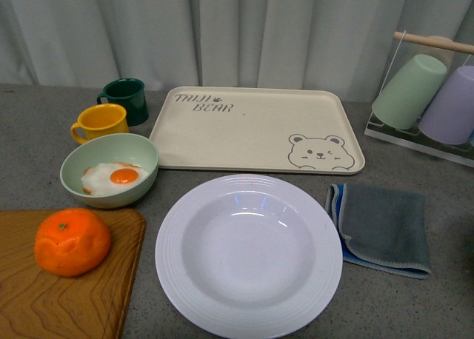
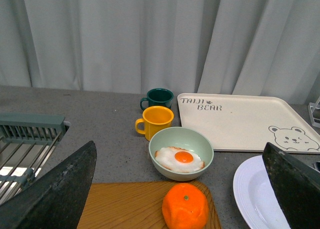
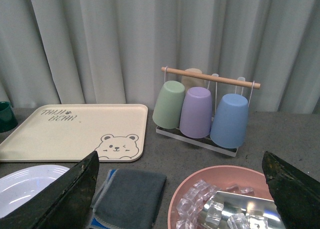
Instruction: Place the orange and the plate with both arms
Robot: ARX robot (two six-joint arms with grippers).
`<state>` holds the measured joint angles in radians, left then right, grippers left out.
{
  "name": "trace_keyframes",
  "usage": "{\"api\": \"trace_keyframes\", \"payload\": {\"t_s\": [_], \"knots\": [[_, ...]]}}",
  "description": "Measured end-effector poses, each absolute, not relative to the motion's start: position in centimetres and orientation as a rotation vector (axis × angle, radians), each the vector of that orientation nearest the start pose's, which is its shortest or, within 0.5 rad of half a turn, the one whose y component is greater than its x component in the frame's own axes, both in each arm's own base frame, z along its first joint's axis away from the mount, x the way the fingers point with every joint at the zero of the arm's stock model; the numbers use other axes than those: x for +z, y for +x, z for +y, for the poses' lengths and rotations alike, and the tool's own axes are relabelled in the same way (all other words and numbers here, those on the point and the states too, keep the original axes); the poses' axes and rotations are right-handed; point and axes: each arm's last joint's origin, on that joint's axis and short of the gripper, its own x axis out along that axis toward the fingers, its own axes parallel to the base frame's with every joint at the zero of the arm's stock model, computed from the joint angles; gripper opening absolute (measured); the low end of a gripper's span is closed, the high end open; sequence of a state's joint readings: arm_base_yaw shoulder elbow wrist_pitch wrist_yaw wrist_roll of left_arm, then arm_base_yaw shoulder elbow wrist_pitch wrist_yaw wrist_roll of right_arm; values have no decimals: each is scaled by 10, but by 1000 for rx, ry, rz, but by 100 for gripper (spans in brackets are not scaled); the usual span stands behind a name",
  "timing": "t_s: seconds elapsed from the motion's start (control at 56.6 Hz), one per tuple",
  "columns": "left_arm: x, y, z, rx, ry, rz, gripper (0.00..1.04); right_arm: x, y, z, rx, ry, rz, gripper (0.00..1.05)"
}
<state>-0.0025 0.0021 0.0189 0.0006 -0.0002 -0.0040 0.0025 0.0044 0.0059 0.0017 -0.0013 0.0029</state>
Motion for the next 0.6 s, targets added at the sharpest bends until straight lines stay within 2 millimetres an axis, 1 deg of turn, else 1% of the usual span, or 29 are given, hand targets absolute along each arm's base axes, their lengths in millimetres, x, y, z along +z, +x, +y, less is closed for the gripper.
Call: {"api": "trace_keyframes", "payload": {"t_s": [0.601], "knots": [[170, 97, 0, -2, -4, -17, 98, 165, 98, 0, 4, 3, -3, 95]]}}
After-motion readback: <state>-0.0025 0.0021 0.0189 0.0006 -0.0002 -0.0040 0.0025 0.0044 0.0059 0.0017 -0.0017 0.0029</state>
